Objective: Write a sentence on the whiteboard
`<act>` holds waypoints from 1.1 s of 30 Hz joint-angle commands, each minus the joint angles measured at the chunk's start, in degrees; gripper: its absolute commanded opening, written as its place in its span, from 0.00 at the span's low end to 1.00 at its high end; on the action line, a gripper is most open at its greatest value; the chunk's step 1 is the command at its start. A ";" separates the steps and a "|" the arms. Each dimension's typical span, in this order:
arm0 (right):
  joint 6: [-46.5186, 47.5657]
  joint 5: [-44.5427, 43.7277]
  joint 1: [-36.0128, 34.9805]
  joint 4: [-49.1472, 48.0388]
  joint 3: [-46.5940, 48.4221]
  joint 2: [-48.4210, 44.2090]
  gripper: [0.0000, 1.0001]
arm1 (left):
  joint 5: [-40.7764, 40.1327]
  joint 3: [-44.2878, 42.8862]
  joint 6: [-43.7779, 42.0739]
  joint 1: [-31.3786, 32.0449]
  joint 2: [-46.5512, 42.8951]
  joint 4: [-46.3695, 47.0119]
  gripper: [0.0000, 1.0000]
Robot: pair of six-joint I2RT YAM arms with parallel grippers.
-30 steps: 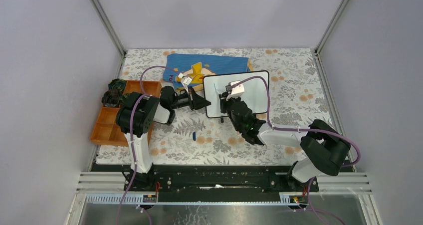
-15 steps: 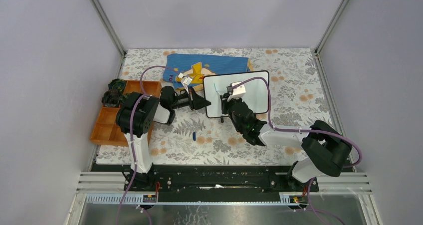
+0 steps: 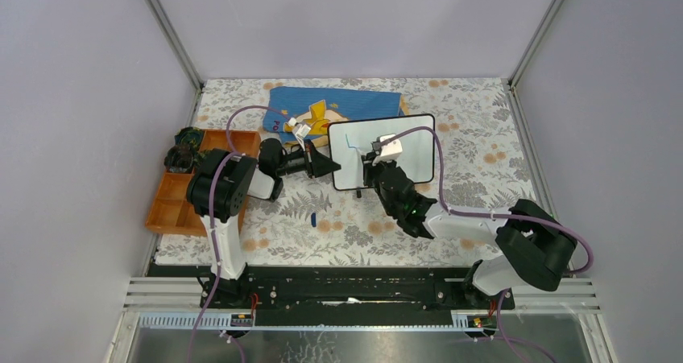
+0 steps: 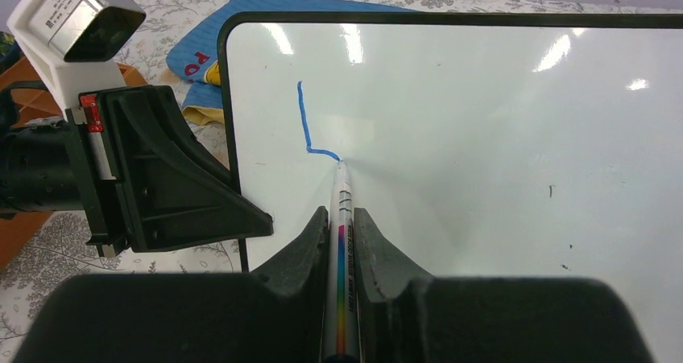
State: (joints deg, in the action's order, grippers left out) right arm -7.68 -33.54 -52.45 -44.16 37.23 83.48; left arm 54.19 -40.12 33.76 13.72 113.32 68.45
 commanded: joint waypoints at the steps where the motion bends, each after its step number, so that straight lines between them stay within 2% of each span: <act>1: 0.76 -0.36 0.55 -2.25 -0.05 -3.55 0.00 | -0.69 0.52 -2.29 0.96 -0.11 -5.42 0.00; 21: 0.94 1.06 2.44 -3.12 4.05 -1.03 0.00 | -0.54 0.40 -2.54 1.22 -0.17 -5.78 0.00; 33: -0.44 2.34 2.47 -1.07 2.75 -0.41 0.00 | -0.59 0.33 -2.70 1.30 -0.20 -6.13 0.00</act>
State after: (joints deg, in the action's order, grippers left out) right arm -7.38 -31.83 -50.46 -44.01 39.20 83.05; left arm 54.19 -40.12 33.30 14.06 113.06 67.61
